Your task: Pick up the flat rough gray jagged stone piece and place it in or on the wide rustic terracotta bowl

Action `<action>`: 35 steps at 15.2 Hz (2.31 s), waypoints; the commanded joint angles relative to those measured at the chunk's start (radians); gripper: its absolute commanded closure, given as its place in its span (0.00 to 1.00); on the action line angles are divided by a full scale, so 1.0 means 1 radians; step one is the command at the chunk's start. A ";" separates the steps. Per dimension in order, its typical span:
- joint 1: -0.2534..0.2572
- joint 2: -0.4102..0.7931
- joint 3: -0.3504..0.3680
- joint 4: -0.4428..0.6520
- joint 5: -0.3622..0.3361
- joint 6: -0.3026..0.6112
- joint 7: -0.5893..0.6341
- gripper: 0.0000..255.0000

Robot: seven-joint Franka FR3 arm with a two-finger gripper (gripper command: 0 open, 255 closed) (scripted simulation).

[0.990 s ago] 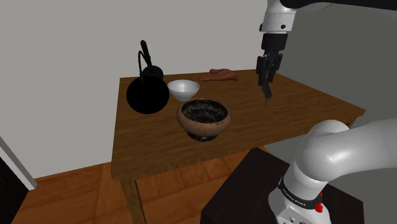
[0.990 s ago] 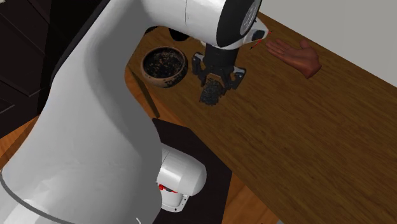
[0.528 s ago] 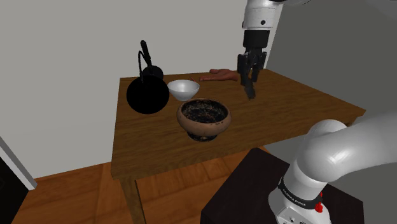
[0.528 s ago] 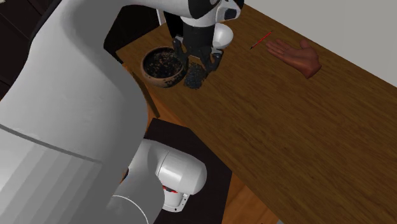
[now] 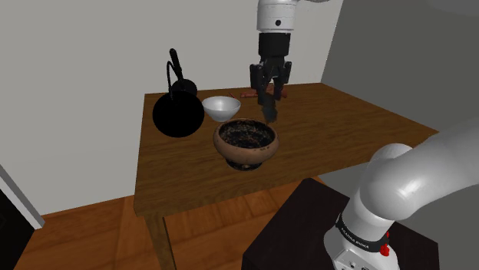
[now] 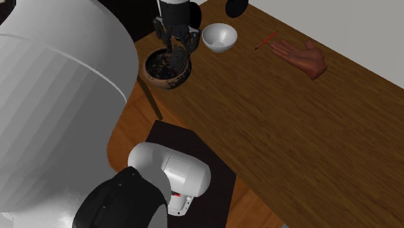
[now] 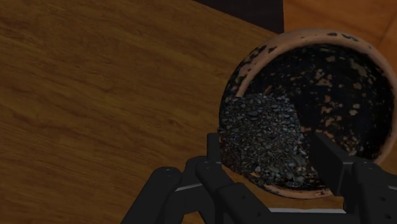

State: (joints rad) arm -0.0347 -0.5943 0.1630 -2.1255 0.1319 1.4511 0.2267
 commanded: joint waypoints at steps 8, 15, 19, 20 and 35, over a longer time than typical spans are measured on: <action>0.023 0.114 0.101 0.052 0.040 0.074 0.112 1.00; 0.027 0.099 0.108 -0.053 0.048 0.166 0.104 1.00; 0.029 0.096 0.114 -0.113 0.053 0.222 0.100 1.00; 0.029 0.095 0.114 -0.113 0.053 0.222 0.100 1.00; 0.025 0.107 0.106 -0.038 0.045 0.157 0.104 0.00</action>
State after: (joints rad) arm -0.0067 -0.4942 0.2727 -2.1932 0.1806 1.6330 0.3308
